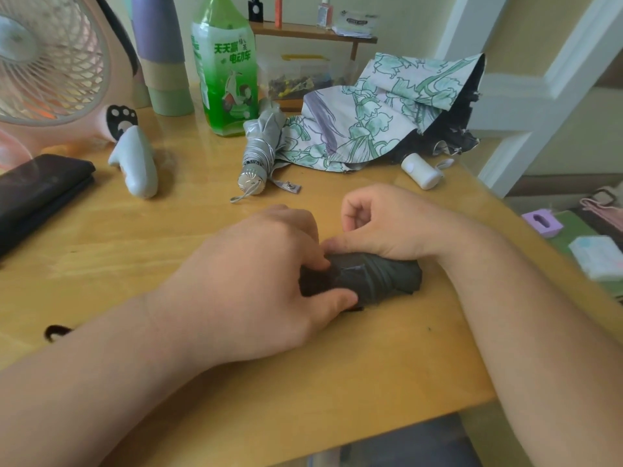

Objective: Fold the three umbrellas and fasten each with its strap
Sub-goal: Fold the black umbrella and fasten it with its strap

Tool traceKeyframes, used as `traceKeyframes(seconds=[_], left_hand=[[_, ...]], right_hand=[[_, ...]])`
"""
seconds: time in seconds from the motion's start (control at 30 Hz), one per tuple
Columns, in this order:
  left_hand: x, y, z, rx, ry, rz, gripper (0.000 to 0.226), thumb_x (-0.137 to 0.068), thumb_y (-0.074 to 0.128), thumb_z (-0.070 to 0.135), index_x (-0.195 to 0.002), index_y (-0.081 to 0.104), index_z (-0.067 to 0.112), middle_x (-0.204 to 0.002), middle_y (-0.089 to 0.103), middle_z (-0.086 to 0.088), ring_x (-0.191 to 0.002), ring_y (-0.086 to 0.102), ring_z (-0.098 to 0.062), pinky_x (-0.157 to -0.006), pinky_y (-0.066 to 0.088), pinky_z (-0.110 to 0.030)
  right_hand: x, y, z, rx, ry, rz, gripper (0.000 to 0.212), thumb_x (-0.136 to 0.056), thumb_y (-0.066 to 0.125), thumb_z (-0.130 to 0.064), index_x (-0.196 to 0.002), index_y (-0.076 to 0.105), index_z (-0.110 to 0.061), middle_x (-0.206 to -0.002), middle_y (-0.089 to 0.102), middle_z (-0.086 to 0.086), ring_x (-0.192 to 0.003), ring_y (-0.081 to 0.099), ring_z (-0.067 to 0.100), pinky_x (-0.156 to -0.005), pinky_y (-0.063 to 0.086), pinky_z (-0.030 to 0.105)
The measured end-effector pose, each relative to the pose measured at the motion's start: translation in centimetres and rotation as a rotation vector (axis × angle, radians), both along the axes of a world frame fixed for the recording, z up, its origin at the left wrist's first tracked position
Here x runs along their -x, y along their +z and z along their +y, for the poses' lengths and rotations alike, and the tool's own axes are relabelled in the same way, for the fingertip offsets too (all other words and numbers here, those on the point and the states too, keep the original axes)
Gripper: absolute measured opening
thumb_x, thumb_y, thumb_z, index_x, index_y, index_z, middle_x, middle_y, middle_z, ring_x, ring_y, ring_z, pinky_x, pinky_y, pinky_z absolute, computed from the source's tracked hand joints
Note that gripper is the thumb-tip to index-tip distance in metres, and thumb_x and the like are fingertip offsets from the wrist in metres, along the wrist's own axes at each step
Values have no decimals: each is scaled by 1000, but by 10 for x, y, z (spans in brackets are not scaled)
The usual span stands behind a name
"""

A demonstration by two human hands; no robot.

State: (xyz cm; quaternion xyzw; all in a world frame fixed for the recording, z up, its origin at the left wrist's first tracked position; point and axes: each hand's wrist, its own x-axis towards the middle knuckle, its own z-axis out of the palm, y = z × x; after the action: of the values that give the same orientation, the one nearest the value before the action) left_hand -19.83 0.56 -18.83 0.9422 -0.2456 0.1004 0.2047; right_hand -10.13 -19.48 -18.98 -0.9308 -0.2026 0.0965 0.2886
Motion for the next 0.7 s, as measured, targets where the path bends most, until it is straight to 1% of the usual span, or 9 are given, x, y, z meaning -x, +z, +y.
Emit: traceKeyframes(seconds=[0.1, 0.17, 0.23, 0.3, 0.37, 0.47, 0.53, 0.6, 0.7], left_hand=[[4, 8, -12, -355, 102, 1, 60, -75, 49, 83, -100, 66, 30, -101, 51, 15, -96, 49, -10, -71, 50, -35], [4, 9, -20, -414, 154, 13, 54, -81, 49, 78, -101, 62, 29, -101, 53, 12, -94, 54, -13, -70, 50, -34], [-2, 9, -18, -382, 183, 61, 50, -84, 48, 75, -96, 61, 28, -94, 57, 10, -87, 59, -16, -71, 52, -34], [-14, 16, -5, -194, 228, 224, 50, -81, 55, 74, -88, 66, 25, -80, 62, 5, -76, 61, -16, -68, 53, -35], [-26, 30, 14, 93, 273, 434, 51, -74, 71, 70, -81, 73, 20, -69, 68, 1, -67, 64, -20, -66, 53, -36], [-35, 40, 36, 763, 238, 777, 53, -61, 88, 52, -82, 75, 4, -79, 73, -21, -62, 69, -35, -62, 60, -41], [-37, 39, 40, 1076, 161, 896, 42, -69, 86, 36, -83, 73, -1, -78, 68, -26, -59, 66, -33, -58, 58, -39], [-38, 36, 39, 1200, 116, 922, 38, -77, 82, 31, -91, 73, -3, -78, 65, -26, -60, 64, -31, -58, 56, -38], [-42, 30, 40, 1300, 80, 995, 47, -78, 79, 36, -103, 74, -3, -91, 69, -25, -69, 67, -32, -61, 58, -38]], right_hand=[[-1, -3, -7, -112, -47, -44, 41, -79, 79, -54, -70, 60, -19, -50, 55, -16, -49, 45, 0, -54, 39, 17], [-2, -3, -12, -234, -73, -22, 44, -85, 72, -57, -73, 61, -17, -57, 61, -8, -56, 53, 7, -63, 47, 26], [-2, -1, -16, -406, -115, 40, 47, -94, 63, -58, -78, 64, -14, -64, 63, 0, -62, 56, 13, -63, 46, 30], [-3, 2, -18, -615, -163, 90, 52, -92, 56, -64, -87, 67, -13, -74, 65, 5, -71, 57, 18, -66, 42, 33], [-3, 5, -17, -825, -161, 152, 59, -86, 52, -68, -101, 67, -13, -87, 66, 9, -78, 59, 19, -66, 43, 32], [0, 7, -9, -1038, -43, 336, 74, -78, 69, -67, -122, 61, -8, -103, 67, 14, -90, 62, 22, -64, 46, 31], [3, 13, 4, -1043, 14, 396, 61, -80, 75, -50, -120, 64, -7, -103, 69, 15, -89, 65, 24, -64, 45, 32], [2, 25, 22, -952, 4, 318, 50, -85, 73, -38, -112, 67, 3, -96, 71, 14, -80, 65, 22, -61, 42, 31], [-8, 41, 41, -825, -52, 198, 59, -77, 83, -44, -101, 69, 8, -90, 73, 10, -77, 64, 16, -63, 39, 32]])
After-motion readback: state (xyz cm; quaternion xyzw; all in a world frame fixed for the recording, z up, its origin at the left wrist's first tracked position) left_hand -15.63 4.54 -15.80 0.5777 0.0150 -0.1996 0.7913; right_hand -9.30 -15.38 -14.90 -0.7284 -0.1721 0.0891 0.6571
